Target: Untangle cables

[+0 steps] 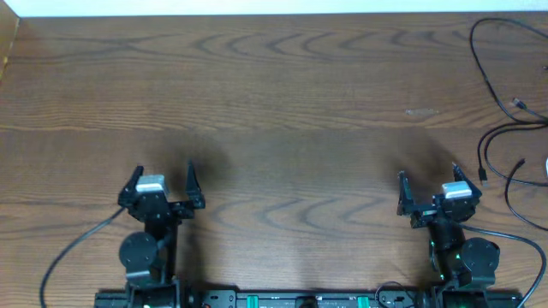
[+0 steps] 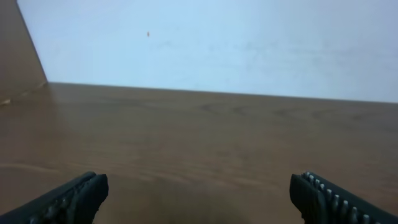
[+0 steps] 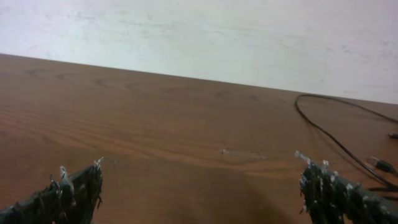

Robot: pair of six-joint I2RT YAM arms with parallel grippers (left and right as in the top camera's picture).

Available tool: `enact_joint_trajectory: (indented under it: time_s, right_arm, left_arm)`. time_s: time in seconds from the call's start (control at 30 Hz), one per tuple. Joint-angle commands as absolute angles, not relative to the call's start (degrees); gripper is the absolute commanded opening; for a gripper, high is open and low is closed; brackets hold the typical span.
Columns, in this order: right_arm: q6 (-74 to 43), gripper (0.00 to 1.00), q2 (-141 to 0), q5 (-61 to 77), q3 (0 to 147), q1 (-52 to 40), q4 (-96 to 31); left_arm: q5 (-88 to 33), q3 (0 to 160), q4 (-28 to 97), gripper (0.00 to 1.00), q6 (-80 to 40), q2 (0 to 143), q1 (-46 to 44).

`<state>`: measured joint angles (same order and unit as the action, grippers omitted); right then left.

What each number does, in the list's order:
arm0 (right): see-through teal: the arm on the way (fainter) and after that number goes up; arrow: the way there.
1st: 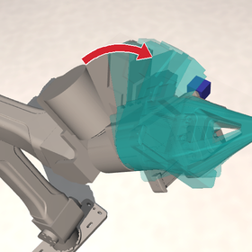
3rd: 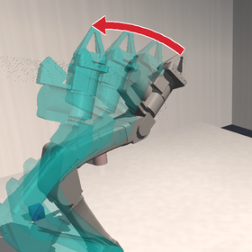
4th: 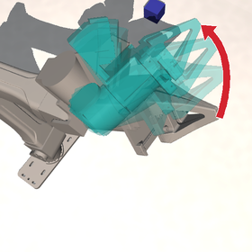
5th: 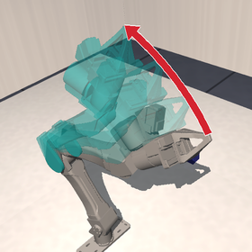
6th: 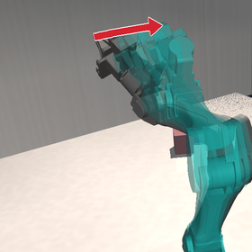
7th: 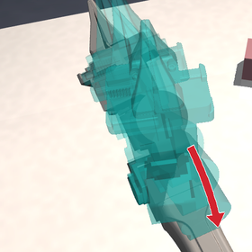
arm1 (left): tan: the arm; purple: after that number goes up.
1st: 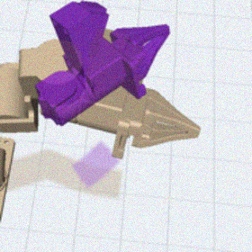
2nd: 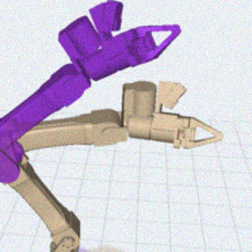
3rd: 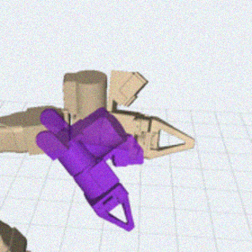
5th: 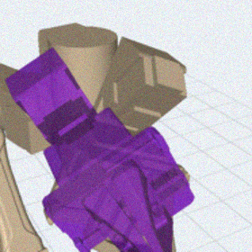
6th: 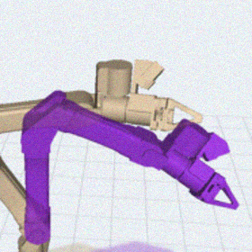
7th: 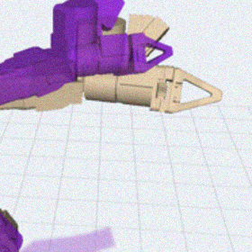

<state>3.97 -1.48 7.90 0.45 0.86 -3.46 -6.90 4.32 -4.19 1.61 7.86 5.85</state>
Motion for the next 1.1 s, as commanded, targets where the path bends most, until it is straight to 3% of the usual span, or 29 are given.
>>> enact_joint_trajectory:
  time_s: [0.0, 0.3, 1.07]
  right_arm:
    - [3.3, 0.99, -1.1, 8.1, 0.3, 1.1, -3.7]
    - [3.3, 0.99, -1.1, 8.1, 0.3, 1.1, -3.7]
    - [3.3, 0.99, -1.1, 8.1, 0.3, 1.1, -3.7]
  left_arm:
    - [-6.1, 0.7, -4.9, 0.98, 2.8, 2.3, 6.1]
    - [-8.3, 0.2, 3.7, 0.98, 2.5, 0.1, 6.1]
    - [-8.3, 0.2, 3.4, 0.98, -0.7, 0.3, 6.1]
